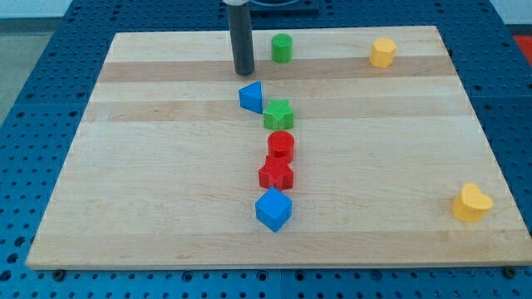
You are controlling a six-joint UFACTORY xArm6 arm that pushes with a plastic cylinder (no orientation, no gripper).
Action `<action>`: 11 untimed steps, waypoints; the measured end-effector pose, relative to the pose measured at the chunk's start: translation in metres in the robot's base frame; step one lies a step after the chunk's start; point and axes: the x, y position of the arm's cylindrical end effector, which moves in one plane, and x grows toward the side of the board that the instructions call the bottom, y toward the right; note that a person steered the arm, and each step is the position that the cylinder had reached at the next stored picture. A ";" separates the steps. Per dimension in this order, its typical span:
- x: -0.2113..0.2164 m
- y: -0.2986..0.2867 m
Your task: Slide the green circle to down and left
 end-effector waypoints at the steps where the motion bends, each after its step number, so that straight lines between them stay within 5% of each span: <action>1: -0.057 0.000; 2: -0.083 0.019; 4: -0.060 0.078; 7: 0.000 0.052; 11: 0.013 0.020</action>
